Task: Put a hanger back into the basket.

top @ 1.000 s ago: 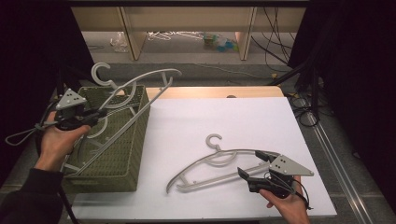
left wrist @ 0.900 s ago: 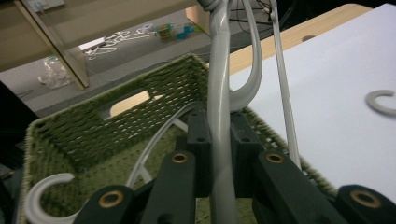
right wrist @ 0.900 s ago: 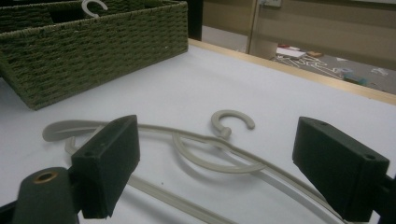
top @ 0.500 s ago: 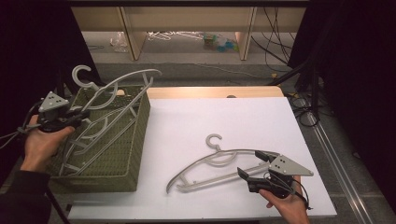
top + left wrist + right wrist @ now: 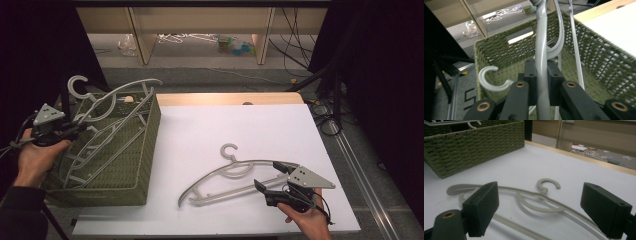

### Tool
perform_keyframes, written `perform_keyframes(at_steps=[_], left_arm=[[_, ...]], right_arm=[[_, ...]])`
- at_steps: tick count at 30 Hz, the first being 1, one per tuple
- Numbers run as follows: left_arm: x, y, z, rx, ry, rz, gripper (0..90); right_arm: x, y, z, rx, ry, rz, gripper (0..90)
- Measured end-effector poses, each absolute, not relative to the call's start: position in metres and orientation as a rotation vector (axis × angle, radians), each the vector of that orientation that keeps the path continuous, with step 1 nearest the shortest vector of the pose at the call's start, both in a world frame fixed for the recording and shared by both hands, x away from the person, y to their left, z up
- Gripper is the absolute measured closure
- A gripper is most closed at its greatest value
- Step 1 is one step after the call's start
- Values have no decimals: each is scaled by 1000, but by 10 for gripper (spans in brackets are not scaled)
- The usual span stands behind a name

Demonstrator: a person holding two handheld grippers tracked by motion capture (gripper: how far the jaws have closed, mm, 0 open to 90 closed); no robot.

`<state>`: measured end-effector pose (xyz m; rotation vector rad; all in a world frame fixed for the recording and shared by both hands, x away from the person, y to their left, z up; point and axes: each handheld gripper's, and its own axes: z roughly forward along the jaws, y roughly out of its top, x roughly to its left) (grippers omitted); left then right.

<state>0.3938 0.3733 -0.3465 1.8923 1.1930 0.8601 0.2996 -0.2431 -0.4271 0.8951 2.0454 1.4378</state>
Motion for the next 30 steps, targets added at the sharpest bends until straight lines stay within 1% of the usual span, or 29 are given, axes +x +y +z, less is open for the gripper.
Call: perform_keyframes(at_steps=[11, 23, 27, 30], left_arm=[[392, 391, -356, 1899, 1221, 867, 811], [386, 398, -365, 1922, 1236, 845, 811], [386, 400, -367, 1929, 1244, 817, 810], [386, 402, -367, 1941, 1250, 824, 811]], right_arm=[[300, -241, -428, 896, 2041, 1442, 163], [299, -239, -429, 909, 2065, 1463, 163], [301, -239, -429, 893, 2054, 1439, 163], [301, -239, -429, 892, 2055, 1438, 163]])
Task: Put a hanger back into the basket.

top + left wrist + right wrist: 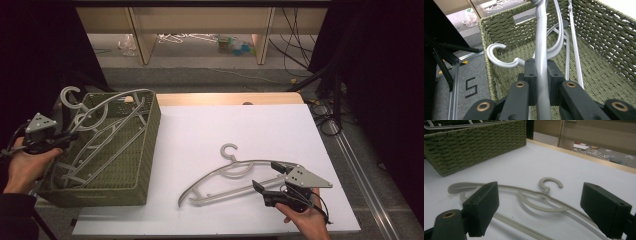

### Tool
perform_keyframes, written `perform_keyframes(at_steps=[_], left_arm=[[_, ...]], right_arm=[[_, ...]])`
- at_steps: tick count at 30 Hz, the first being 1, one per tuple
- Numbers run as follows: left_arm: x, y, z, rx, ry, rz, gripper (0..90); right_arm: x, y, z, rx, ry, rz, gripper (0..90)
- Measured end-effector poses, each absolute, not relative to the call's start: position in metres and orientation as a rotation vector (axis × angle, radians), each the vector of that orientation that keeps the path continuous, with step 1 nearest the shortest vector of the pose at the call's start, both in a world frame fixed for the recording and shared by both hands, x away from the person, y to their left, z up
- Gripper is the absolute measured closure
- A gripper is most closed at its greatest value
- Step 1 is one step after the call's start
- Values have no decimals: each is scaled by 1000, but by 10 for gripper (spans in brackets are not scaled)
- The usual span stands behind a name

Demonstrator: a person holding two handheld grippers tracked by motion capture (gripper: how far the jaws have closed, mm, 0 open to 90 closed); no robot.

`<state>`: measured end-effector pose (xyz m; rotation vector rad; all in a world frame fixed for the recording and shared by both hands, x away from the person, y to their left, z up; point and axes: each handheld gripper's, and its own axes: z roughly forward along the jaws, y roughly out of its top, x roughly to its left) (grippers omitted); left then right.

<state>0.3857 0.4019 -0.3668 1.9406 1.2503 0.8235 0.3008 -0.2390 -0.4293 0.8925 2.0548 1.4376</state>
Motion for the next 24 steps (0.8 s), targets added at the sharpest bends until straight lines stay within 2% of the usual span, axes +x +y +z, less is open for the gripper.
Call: perform_keyframes(at_steps=[5, 8, 24], left_arm=[[386, 403, -371, 1948, 1239, 803, 811], [390, 400, -373, 2038, 1230, 800, 810], [403, 396, -397, 2108, 1262, 721, 806]], right_arm=[[301, -239, -429, 892, 2057, 1437, 163], [300, -238, -429, 911, 2071, 1442, 164], [301, -239, -429, 891, 2060, 1436, 163]])
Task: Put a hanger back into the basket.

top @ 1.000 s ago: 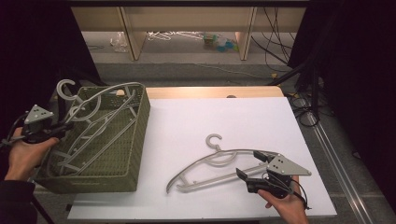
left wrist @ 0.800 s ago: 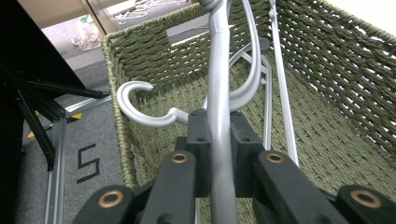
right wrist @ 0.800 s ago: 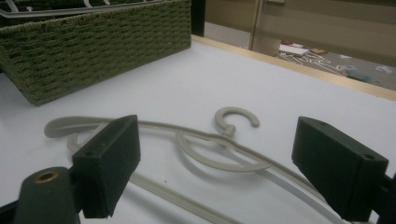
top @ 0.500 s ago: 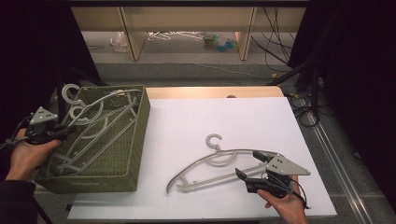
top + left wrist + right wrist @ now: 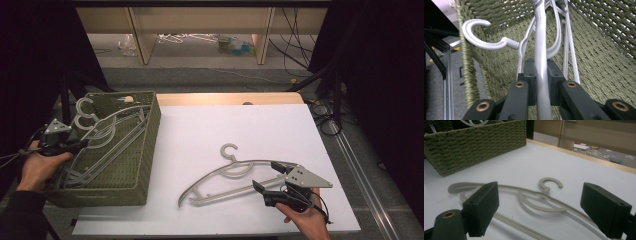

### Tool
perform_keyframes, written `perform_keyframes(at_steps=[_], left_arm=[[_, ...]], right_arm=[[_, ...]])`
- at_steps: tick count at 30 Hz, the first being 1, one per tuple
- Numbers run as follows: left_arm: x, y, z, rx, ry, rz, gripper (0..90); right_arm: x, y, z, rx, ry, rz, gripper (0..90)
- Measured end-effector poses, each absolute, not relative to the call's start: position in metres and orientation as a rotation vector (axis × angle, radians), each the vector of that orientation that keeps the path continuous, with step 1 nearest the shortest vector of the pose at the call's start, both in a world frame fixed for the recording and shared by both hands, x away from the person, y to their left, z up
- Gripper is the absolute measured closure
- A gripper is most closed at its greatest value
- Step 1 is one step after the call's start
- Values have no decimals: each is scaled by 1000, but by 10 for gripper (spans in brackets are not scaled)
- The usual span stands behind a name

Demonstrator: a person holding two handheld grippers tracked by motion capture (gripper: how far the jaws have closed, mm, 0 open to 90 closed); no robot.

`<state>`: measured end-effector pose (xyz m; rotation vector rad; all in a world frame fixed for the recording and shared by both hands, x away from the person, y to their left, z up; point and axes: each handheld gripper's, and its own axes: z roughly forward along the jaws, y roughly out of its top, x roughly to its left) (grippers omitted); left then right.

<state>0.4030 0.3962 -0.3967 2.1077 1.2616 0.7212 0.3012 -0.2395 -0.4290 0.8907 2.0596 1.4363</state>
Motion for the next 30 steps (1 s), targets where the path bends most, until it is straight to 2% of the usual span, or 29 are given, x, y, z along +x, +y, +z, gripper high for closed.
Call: perform_keyframes(at_steps=[11, 13, 14, 16, 17, 20, 25, 30], left_arm=[[413, 388, -412, 2163, 1402, 705, 790], [416, 391, -414, 2209, 1354, 700, 775], [413, 389, -416, 2185, 1418, 688, 753], [414, 392, -417, 2208, 1389, 697, 681], [410, 391, -414, 2146, 1439, 711, 638], [406, 388, -405, 2072, 1438, 724, 611], [399, 370, -388, 2022, 1366, 748, 536], [392, 344, -373, 2031, 1268, 711, 434]], right_arm=[[301, -239, -429, 890, 2052, 1441, 163], [301, -239, -429, 888, 2055, 1442, 163], [301, -239, -429, 890, 2054, 1440, 163], [301, -239, -429, 891, 2059, 1438, 163], [301, -239, -429, 890, 2058, 1438, 163], [301, -239, -429, 891, 2059, 1438, 163], [300, -238, -429, 902, 2074, 1437, 163], [301, -239, -428, 888, 2060, 1441, 163]])
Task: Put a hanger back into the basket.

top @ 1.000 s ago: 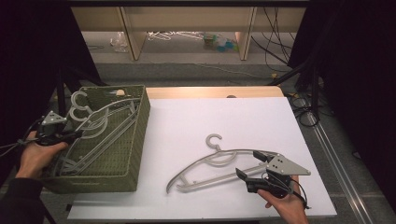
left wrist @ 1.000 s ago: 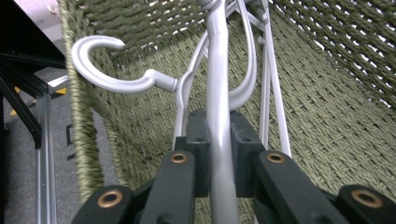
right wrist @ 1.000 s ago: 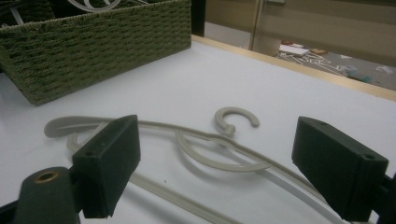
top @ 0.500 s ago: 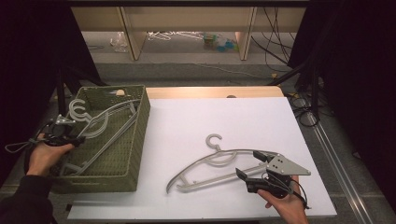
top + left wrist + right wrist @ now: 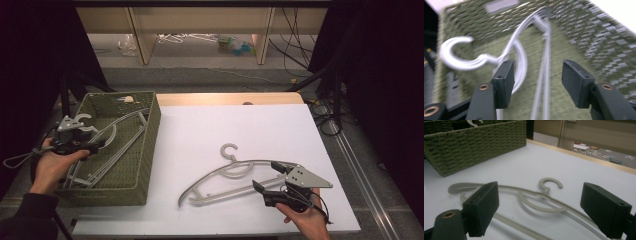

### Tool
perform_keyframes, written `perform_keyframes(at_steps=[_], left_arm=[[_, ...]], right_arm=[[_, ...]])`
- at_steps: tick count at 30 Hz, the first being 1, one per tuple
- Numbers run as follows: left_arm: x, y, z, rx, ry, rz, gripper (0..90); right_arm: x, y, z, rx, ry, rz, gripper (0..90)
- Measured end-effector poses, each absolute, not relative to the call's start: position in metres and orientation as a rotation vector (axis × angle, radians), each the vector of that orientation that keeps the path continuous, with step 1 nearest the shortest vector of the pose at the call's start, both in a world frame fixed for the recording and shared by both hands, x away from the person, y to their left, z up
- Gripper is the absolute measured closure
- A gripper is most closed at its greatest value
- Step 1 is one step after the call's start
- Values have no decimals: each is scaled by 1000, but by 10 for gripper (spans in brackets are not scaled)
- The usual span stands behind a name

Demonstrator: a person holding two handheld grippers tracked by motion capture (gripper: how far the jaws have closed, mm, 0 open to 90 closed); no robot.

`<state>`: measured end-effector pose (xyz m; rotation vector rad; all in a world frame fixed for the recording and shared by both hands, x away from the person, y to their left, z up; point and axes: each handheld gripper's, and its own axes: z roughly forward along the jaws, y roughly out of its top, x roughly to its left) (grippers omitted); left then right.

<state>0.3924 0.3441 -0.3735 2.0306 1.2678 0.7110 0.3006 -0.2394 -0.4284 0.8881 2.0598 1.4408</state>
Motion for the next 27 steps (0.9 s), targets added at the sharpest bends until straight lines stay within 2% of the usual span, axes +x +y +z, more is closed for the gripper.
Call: perform_keyframes(at_steps=[13, 20, 27], left_arm=[[377, 271, -356, 1943, 1066, 637, 315], [375, 237, -358, 1877, 956, 536, 282], [371, 215, -359, 1875, 913, 524, 270]], right_arm=[[300, -239, -428, 881, 2054, 1448, 163], [301, -240, -428, 879, 2052, 1452, 163], [300, -240, -428, 883, 2055, 1448, 163]])
